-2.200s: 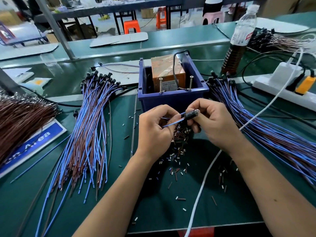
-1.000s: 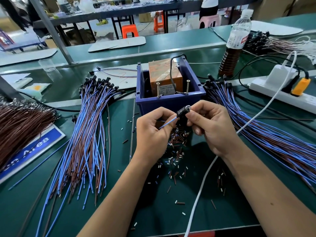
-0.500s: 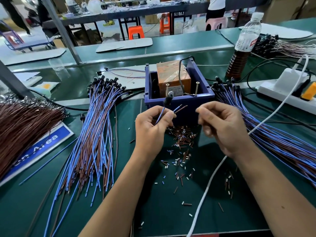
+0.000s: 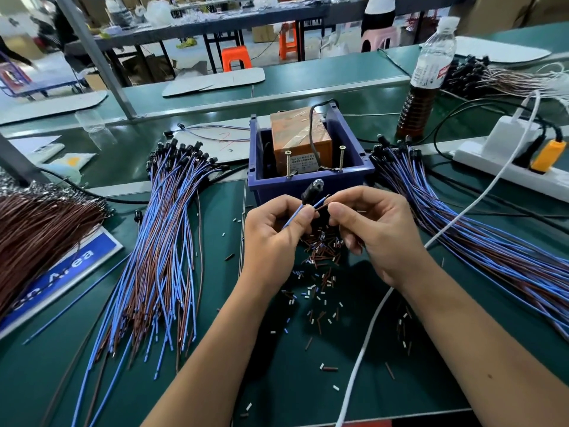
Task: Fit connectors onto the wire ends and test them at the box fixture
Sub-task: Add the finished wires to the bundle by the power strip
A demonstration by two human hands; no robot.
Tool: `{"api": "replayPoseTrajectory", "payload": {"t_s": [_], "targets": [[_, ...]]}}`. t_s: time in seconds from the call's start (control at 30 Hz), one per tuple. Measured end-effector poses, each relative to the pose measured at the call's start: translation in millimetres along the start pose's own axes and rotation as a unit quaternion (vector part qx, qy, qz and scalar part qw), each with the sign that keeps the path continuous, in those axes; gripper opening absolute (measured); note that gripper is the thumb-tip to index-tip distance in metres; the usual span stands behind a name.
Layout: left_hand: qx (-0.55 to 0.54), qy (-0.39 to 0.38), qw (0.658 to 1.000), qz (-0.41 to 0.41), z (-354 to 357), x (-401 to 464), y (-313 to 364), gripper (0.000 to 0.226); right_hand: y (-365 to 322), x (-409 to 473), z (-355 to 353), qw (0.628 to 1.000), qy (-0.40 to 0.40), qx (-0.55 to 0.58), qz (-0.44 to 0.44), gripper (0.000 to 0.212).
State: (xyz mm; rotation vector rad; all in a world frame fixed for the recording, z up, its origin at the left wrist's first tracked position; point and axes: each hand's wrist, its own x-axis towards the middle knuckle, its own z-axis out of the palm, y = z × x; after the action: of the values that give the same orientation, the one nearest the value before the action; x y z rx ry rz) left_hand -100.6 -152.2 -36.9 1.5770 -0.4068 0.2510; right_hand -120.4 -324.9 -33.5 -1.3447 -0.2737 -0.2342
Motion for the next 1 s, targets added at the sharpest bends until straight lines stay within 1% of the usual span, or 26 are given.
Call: {"api": "replayPoseTrajectory", "payload": {"t_s": [0.1,0.2,0.27,0.37,0.4,0.47,0.57,0.67,0.77,0.87,0.93,1.0], "targets": [[-0.01,0.001,1.0,-0.001,2,0,2,0.019,1,0,5,0.999,0.009,0.04,0.01,0.008],[-0.008,0.013,1.0,0.004,5,-2,4,0.017,-1,-1,8,0.998,0.022,0.051,0.017,0.008],[0.011,0.048,0.998,0.032,7,-4,6,0.018,-2,0,8,0.998,0.03,0.062,0.015,0.003],[0.069,0.126,0.985,0.093,7,-4,7,0.007,-6,3,6,0.996,0.039,0.082,0.002,0.011],[0.082,0.153,0.979,0.103,6,-3,7,0.007,-7,4,6,0.996,0.044,0.083,-0.006,0.013],[0.088,0.202,0.97,0.105,5,-2,7,0.009,-6,5,5,0.996,0.075,0.04,-0.031,0.016],[0.092,0.252,0.958,0.104,7,0,9,0.015,-2,7,5,0.978,0.154,-0.109,-0.091,0.01],[0.098,0.262,0.954,0.111,9,1,12,0.019,1,11,7,0.947,0.211,-0.201,-0.135,0.008],[0.122,0.258,0.951,0.121,9,5,11,0.023,-1,15,9,0.909,0.245,-0.285,-0.178,0.011],[0.132,0.27,0.945,0.124,11,8,7,0.014,-4,19,13,0.889,0.256,-0.326,-0.197,0.012],[0.146,0.276,0.942,0.123,12,9,4,0.009,-6,21,15,0.887,0.253,-0.33,-0.201,0.013],[0.153,0.283,0.939,0.121,13,9,5,0.011,-7,21,17,0.891,0.244,-0.326,-0.2,0.013]]}}
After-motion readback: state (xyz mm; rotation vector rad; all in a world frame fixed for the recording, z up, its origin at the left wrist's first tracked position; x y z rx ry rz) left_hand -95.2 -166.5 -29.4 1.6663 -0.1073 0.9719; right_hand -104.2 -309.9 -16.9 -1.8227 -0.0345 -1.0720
